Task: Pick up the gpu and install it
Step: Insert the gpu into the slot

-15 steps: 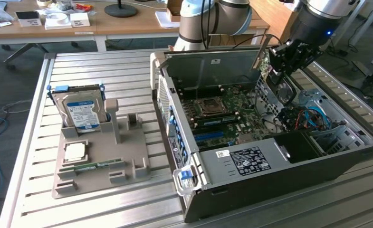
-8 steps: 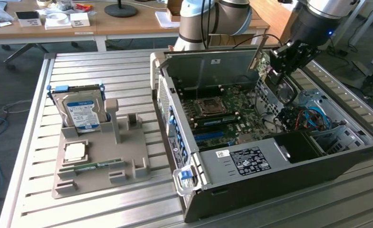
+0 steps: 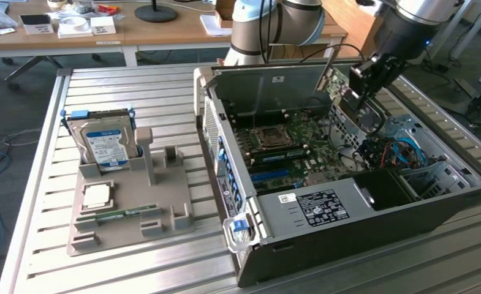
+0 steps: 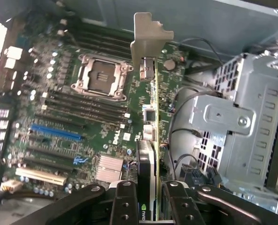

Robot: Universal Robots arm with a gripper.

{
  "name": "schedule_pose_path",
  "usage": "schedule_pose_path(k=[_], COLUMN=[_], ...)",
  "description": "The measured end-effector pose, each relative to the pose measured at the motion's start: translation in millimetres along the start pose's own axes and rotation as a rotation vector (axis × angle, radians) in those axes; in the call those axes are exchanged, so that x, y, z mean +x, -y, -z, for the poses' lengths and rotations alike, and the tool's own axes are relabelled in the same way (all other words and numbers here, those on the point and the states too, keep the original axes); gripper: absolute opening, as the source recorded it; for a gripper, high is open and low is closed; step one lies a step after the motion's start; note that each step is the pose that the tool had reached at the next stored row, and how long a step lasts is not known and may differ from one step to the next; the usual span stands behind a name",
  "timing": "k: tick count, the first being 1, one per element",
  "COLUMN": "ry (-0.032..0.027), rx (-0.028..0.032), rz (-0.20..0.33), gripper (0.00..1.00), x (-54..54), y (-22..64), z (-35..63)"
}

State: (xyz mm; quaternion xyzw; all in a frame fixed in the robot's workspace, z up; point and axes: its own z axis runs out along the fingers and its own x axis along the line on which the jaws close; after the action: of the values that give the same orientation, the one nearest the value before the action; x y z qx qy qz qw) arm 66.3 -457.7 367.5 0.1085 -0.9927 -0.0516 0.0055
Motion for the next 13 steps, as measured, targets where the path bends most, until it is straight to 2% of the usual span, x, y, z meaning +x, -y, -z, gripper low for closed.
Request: schedule_pose_path(k=[13], ry=[-0.0237], rx=[-0.0001], rz=[0.228], gripper=[0.27], x=[0.0], y=[0.1], z=[-1.2])
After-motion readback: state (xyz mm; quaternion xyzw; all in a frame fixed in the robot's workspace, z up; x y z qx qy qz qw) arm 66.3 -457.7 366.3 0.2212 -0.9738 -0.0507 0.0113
